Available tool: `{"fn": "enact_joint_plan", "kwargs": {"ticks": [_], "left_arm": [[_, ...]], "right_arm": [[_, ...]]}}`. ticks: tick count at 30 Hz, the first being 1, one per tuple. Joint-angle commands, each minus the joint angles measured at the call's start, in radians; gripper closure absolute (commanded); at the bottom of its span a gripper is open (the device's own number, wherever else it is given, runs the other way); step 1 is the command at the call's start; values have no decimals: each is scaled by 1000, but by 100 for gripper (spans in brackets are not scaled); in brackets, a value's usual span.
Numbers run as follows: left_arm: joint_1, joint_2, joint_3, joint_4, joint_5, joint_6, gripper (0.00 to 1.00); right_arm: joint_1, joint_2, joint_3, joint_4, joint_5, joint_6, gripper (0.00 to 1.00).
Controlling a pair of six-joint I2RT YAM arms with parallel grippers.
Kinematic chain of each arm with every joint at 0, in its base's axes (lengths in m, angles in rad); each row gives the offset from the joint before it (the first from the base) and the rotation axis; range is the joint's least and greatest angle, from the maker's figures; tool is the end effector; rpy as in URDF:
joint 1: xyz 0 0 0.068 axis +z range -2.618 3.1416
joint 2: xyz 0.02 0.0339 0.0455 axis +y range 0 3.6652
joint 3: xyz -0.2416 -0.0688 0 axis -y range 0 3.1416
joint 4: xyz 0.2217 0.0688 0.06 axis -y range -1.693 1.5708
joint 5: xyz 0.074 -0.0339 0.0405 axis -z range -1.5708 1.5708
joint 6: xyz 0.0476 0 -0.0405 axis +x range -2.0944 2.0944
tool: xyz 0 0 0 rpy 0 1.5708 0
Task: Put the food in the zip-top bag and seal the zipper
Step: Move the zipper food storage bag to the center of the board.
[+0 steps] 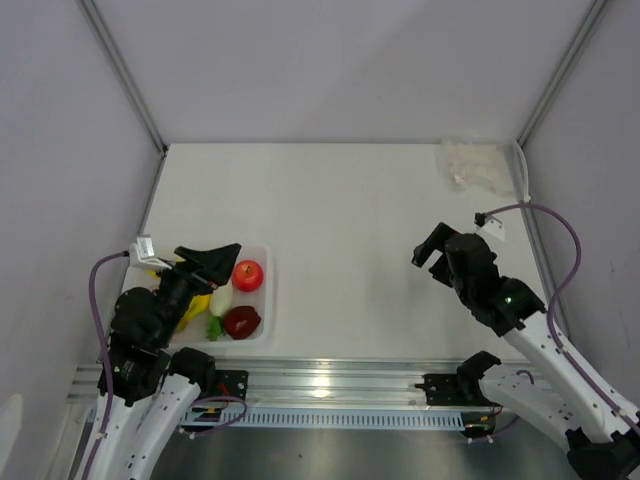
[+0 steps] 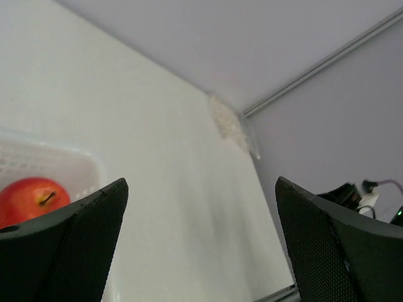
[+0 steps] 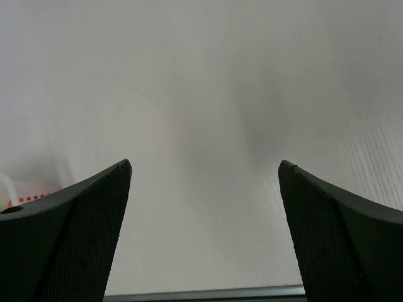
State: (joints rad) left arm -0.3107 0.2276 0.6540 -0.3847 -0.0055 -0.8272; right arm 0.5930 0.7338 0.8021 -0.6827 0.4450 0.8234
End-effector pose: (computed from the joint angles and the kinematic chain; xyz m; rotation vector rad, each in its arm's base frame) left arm 0.0793 -0.0252 0.3194 -0.4127 1.5446 -0.8943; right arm 0.1385 0.0686 0.2829 0.4915 2.0809 0.3511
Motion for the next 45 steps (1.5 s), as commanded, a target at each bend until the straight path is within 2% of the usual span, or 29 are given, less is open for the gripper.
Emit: {"fn": "enact_joint_plan", "kwargs": {"ticks": [1, 2, 3, 5, 6, 7, 9, 13, 17, 26, 30, 37, 43, 45], "left_arm": [[9, 27, 1, -135, -15, 50, 1], [9, 39, 1, -116, -2, 54, 0], [9, 65, 2, -100, 65, 65, 1], [9, 97, 15, -89, 107, 94, 0], [9, 130, 19, -86, 140, 103, 1], [9, 147, 28, -83, 154, 121, 1], [9, 173, 39, -74, 189, 140, 1], [9, 213, 33, -36, 217, 155, 1], [10, 225, 10, 58, 272, 172, 1], [9, 300, 13, 125, 300, 200, 1], [9, 331, 25, 177, 340, 204, 1], [9, 383, 6, 202, 352, 203, 1], [9, 386, -11, 224, 341, 186, 2], [9, 383, -14, 227, 338, 183, 3]], "right_arm": [[-59, 113, 95, -31, 41, -49, 1], [-83, 160, 114, -11, 20, -70, 1], [-160, 183, 121, 35, -67, -95, 1], [-267, 249, 134, 86, -185, -133, 1], [-376, 271, 135, 163, -322, -142, 1], [-424, 291, 134, 202, -380, -150, 0], [-526, 358, 143, 312, -433, -147, 1], [-616, 515, 193, 469, -471, -156, 1], [-660, 712, 279, 580, -475, -161, 1], [-729, 1126, 417, 859, -457, -49, 1], [-765, 1246, 425, 1113, -529, -20, 0], [-788, 1420, 517, 1236, -578, 48, 1], [-808, 1535, 603, 1236, -583, 59, 0], [-815, 1566, 647, 1224, -615, 63, 3]]}}
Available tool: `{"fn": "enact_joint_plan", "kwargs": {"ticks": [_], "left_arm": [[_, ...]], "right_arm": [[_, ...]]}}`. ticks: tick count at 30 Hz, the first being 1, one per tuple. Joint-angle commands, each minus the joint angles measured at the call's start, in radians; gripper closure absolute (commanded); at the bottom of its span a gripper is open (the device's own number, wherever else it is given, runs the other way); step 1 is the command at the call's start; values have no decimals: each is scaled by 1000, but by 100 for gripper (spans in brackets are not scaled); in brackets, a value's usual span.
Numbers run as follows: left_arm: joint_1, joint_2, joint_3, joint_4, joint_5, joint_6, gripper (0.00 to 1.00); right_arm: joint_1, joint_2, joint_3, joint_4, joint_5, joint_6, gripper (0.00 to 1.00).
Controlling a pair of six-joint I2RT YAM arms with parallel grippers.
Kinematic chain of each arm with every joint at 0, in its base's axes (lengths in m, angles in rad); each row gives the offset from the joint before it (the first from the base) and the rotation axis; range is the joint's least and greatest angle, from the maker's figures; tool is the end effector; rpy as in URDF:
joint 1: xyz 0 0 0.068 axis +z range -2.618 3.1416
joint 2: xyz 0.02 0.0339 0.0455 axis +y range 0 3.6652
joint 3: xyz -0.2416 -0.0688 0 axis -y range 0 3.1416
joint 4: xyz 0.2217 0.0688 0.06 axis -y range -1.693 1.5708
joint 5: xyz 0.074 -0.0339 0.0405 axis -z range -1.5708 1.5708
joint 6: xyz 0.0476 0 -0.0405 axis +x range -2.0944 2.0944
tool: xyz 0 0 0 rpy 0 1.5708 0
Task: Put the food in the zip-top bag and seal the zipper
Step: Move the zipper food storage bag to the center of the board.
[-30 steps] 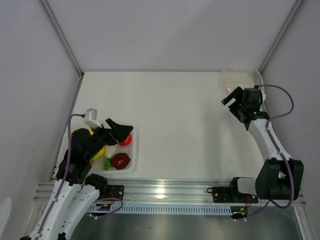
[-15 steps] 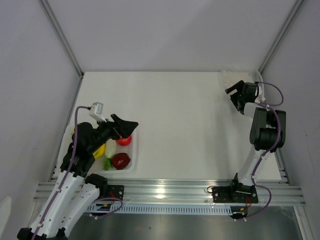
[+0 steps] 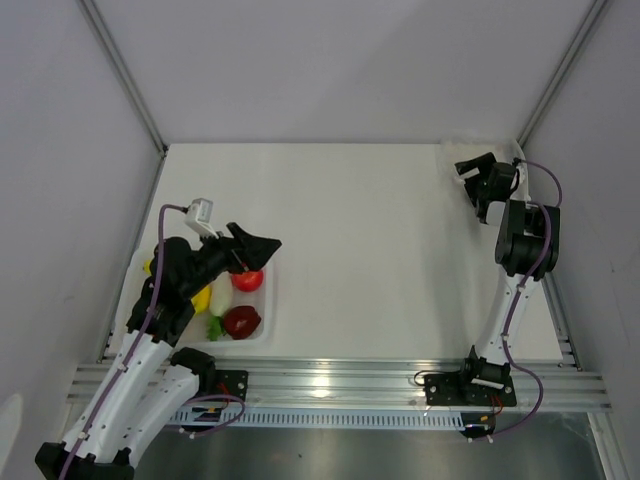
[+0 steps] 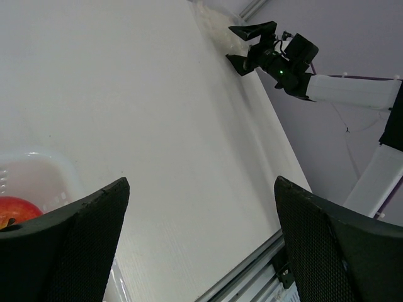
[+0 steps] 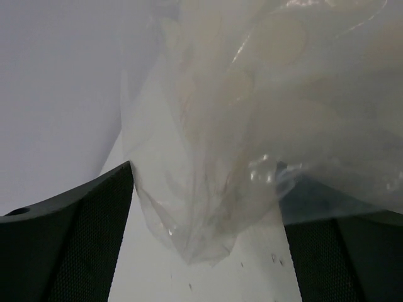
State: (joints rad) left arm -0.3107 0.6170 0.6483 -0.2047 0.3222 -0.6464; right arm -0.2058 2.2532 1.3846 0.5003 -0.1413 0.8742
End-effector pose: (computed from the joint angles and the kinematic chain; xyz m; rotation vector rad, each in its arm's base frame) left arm 0.1478 -0.0633 0.2996 -0.0592 1.8381 -0.9678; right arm 0.4657 -0.0904 0.1269 0.9343 1.7453 0.5771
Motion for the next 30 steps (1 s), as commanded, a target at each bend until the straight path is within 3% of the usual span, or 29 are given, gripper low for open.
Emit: {"fn": "enact_joint_plan", "kwargs": {"ticks": [1, 2, 3, 4, 8, 12, 14, 19, 24, 30], "left_arm": [[9, -8, -10, 47, 11, 1, 4], [9, -8, -10, 47, 9, -1, 5], [9, -7, -10, 41, 8, -2, 5], [9, -5, -6, 34, 6, -2, 5], [9, 21, 20, 10, 21, 4, 6], [7, 75, 48, -31, 87, 21, 8], [7, 82, 60, -56, 101, 21, 6], [7, 49, 62, -102, 117, 24, 11], [7, 21, 100, -179, 106, 39, 12], [5, -29, 50, -159, 120, 16, 13]], "right_arm": [[-20, 74, 85, 28, -35, 9, 10], [-23, 78, 105, 14, -37, 5, 18], [-24, 83, 108, 17, -40, 5, 18], [-27, 86, 110, 18, -44, 0, 29], [-29, 83, 114, 30, -99, -20, 55], [-18, 53, 108, 23, -191, -44, 88], [-4, -4, 94, -11, -207, -87, 98], [103, -211, -52, -144, -216, -223, 100], [275, -507, -260, -356, -51, -421, 100], [494, -903, -619, -464, 95, -370, 100]]}}
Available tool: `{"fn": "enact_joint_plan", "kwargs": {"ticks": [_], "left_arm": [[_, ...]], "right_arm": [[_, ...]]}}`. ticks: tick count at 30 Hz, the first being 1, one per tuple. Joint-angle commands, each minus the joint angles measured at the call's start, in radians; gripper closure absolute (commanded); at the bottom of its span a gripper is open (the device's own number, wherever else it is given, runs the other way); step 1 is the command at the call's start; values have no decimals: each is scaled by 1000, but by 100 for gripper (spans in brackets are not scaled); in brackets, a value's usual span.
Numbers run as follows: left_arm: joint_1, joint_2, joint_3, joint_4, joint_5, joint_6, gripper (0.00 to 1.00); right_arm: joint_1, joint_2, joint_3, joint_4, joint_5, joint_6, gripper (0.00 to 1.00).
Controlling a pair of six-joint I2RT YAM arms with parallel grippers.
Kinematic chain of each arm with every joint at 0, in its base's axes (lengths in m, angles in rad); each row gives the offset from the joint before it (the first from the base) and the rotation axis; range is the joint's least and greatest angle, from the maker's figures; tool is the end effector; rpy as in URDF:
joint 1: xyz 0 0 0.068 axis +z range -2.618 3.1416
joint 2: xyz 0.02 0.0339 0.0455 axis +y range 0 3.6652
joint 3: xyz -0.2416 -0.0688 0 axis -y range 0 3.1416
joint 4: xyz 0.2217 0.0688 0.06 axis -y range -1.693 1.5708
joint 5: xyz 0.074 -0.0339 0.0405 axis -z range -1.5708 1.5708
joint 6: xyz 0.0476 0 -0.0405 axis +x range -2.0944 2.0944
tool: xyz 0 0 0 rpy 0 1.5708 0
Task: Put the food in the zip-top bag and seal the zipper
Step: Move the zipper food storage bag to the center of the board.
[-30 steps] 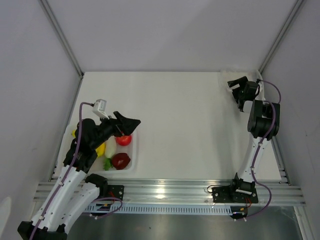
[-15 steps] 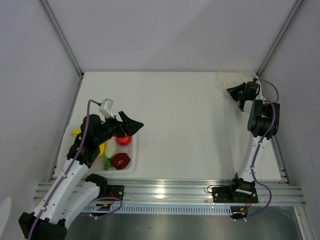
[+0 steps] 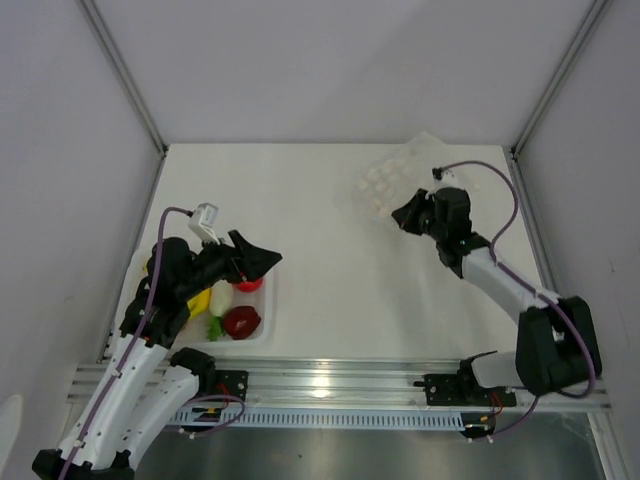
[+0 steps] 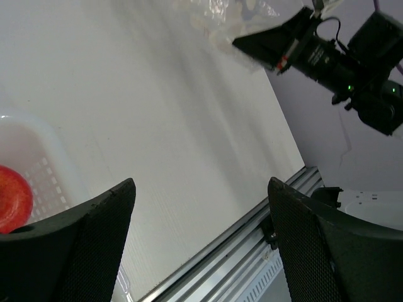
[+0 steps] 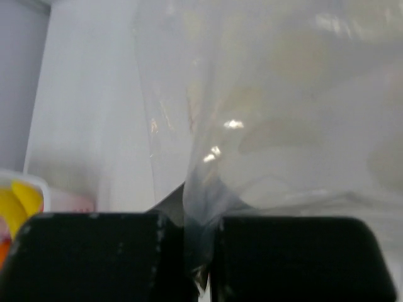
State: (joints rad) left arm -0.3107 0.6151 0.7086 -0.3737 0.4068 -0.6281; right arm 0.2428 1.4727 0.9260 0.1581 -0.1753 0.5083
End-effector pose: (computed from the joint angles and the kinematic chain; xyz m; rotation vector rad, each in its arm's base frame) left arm 0.1380 -0.0641 0.3008 -0.0091 1.9558 -1.0136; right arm 0.3171 0.0871 0.2441 0.1485 2.0073 0.6589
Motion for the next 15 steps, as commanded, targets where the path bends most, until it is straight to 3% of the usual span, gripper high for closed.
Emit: {"fn": "enact_joint_plan", "kwargs": {"ticks": [1, 3, 8, 15], "left_arm": [[4, -31, -26, 18, 47, -10, 13], [-1, -34, -40, 35, 78, -28, 15], [-21, -31, -24, -5, 95, -27, 17], [-128, -23, -3, -10, 46, -65, 19]], "right_arm": [[65, -174, -209, -118, 135, 19, 100], [142, -326, -327, -117, 175, 62, 98], [321, -546, -407, -247, 328, 157, 96], [691, -571, -440, -305, 540, 268, 94]]}}
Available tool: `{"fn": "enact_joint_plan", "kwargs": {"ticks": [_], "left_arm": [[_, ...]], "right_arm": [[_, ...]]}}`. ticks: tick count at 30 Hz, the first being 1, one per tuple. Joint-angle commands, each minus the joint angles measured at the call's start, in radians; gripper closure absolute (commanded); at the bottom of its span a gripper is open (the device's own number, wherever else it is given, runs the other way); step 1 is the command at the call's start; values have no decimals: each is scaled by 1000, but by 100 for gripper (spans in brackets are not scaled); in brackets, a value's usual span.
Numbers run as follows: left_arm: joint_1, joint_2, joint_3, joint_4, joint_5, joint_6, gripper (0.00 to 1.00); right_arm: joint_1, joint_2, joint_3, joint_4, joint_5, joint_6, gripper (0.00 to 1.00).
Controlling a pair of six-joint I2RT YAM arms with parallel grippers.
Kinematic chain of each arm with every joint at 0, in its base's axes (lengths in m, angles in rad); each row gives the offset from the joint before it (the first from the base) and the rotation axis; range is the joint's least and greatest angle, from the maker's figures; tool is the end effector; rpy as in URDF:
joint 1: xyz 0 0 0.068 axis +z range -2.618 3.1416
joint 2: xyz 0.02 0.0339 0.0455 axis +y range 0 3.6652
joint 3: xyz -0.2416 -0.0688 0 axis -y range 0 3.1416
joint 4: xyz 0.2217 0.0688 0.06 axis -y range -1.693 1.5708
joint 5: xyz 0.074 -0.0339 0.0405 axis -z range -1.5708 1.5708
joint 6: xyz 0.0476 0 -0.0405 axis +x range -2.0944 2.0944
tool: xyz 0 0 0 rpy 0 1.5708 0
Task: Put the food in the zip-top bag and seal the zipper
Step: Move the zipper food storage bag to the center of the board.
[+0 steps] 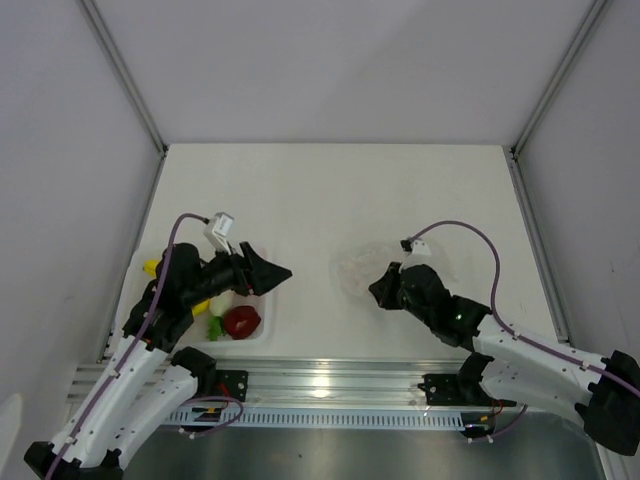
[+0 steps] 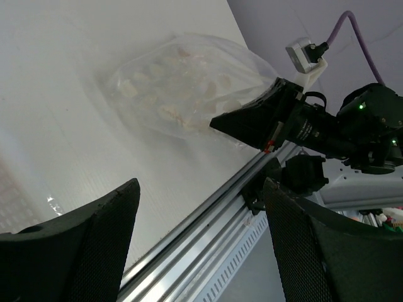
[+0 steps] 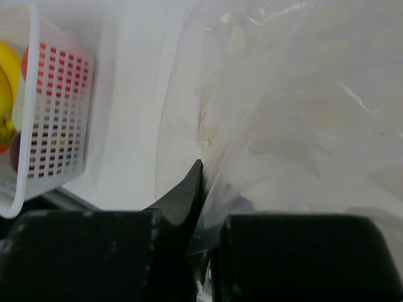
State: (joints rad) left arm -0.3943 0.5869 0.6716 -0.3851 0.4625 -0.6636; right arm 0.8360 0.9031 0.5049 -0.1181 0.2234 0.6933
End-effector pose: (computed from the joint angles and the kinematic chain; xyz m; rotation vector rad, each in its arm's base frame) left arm 0.1267 -0.0757 0.2913 0.0746 2.0052 -1.1373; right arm 0.1438 0.1434 0.2131 -0.0132 2.1497 0.6910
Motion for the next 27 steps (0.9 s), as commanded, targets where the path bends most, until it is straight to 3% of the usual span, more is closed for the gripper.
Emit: {"fn": "enact_joint_plan", "kwargs": {"ticks": [1, 3, 6, 7, 8, 10, 13, 16, 23, 27], "left_arm": [[-69, 16, 36, 0, -13, -33, 19], [-92, 21, 31, 3, -28, -34, 18], [-132, 18, 17, 3, -51, -42, 16], [-144, 14, 11, 6, -59, -44, 17], [-147, 7, 10, 8, -61, -45, 17], [-153, 1, 0, 8, -67, -48, 16], [-153, -7, -4, 5, -70, -44, 16], [-155, -9, -1, 2, -74, -37, 16], [-155, -6, 5, 2, -78, -30, 15], [-153, 1, 2, 9, -70, -30, 16]], "right_arm": [[127, -1, -31, -25, 168, 109, 94], [179, 3, -57, 17, 185, 175, 92], [267, 34, -94, 63, 211, 224, 79], [302, 46, -95, 64, 217, 232, 59], [316, 60, -95, 77, 217, 236, 49], [334, 94, -86, 100, 177, 223, 33], [359, 109, -57, 87, 143, 215, 20], [385, 79, -8, 26, 123, 215, 17], [378, -87, 130, -318, 217, 232, 20], [163, -165, 184, -425, 164, 161, 12]]}}
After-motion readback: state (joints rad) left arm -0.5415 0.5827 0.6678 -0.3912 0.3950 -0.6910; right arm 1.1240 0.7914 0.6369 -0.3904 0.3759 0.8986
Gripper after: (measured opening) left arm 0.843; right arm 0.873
